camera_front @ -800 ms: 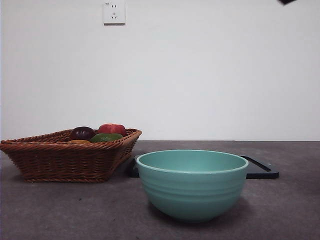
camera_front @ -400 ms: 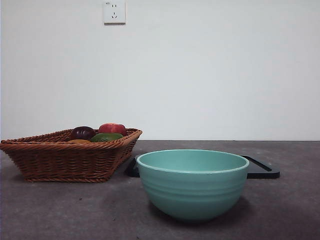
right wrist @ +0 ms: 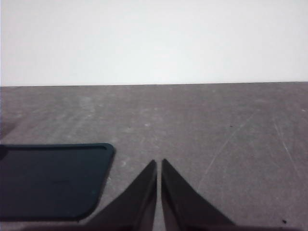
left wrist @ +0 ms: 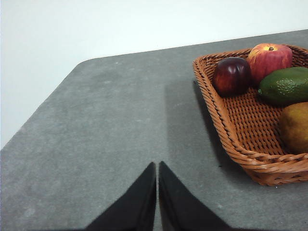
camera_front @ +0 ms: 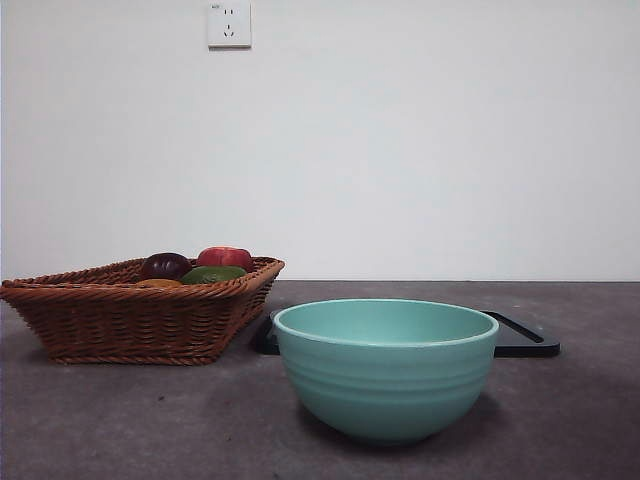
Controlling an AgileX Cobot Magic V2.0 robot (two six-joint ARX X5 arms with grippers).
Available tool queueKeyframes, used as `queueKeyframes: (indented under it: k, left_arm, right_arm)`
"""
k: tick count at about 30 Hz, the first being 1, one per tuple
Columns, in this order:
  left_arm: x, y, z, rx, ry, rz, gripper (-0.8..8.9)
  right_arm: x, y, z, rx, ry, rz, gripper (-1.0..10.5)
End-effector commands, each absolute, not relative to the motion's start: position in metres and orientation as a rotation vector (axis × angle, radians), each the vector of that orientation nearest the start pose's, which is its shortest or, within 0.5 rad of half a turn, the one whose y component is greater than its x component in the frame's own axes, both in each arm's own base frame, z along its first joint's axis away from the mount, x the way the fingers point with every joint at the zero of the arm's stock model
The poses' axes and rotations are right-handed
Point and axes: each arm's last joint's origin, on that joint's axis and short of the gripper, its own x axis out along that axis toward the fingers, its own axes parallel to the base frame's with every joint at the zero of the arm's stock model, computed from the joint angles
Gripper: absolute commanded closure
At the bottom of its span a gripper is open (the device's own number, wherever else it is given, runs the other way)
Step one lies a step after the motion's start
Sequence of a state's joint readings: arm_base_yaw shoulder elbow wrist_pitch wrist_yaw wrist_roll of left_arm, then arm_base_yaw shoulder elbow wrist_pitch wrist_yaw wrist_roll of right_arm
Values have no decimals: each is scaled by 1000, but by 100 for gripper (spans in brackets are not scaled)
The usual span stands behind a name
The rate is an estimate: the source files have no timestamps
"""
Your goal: Pick up the wifruite, put it on the bowl, pick up the plate, put it on desk
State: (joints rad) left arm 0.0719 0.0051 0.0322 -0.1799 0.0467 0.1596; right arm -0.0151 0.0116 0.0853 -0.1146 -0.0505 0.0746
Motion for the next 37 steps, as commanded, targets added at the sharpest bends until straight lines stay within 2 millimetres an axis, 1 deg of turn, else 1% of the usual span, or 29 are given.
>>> queueKeyframes:
  k: [1, 7, 13, 18, 37]
  left_arm:
    - [95, 6, 149, 153, 180, 15, 805]
    - [95, 6, 149, 153, 180, 15, 805]
    - [95, 6, 149, 153, 180, 15, 805]
    - [95, 6, 149, 153, 180, 15, 805]
    - [95, 6, 149, 153, 180, 15, 805]
  right_arm:
    - [94, -1, 173, 69, 47, 23, 940]
    - [97, -1, 158, 75, 94, 16, 940]
    - [96, -1, 149, 81, 176, 13, 940]
    - [96, -1, 152, 79, 148, 14, 940]
    - [96, -1, 152, 79, 148, 14, 940]
